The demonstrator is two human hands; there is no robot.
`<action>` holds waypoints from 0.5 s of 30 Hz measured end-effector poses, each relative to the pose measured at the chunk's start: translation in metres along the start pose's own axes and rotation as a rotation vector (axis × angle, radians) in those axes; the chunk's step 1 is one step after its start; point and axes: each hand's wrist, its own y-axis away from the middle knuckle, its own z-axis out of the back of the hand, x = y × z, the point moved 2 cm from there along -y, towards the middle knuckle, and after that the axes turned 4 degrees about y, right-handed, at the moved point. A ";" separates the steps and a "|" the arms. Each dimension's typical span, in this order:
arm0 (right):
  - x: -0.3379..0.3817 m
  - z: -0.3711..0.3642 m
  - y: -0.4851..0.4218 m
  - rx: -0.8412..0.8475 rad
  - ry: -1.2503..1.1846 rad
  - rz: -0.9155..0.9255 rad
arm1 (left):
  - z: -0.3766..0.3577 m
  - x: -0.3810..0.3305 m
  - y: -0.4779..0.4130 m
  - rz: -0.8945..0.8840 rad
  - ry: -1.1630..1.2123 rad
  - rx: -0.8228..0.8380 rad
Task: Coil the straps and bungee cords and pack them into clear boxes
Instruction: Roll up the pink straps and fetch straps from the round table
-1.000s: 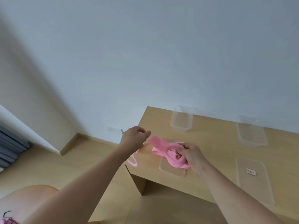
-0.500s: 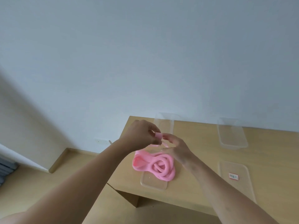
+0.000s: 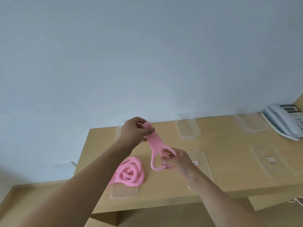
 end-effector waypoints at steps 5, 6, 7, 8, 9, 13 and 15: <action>-0.025 0.061 0.021 -0.201 -0.221 -0.175 | -0.036 0.045 -0.014 0.145 0.031 0.007; -0.028 0.071 0.023 -0.254 -0.231 -0.201 | -0.045 0.054 -0.016 0.169 0.026 0.023; -0.032 0.082 0.023 -0.320 -0.231 -0.229 | -0.054 0.062 -0.018 0.192 0.017 0.044; -0.036 0.092 0.022 -0.384 -0.221 -0.255 | -0.065 0.070 -0.019 0.219 0.001 0.069; -0.039 0.101 0.020 -0.436 -0.189 -0.270 | -0.075 0.078 -0.020 0.245 -0.018 0.094; -0.040 0.131 0.001 -0.582 -0.011 -0.249 | -0.108 0.102 -0.028 0.291 -0.103 0.162; -0.034 0.142 -0.009 -0.634 0.105 -0.229 | -0.117 0.108 -0.033 0.241 -0.202 0.184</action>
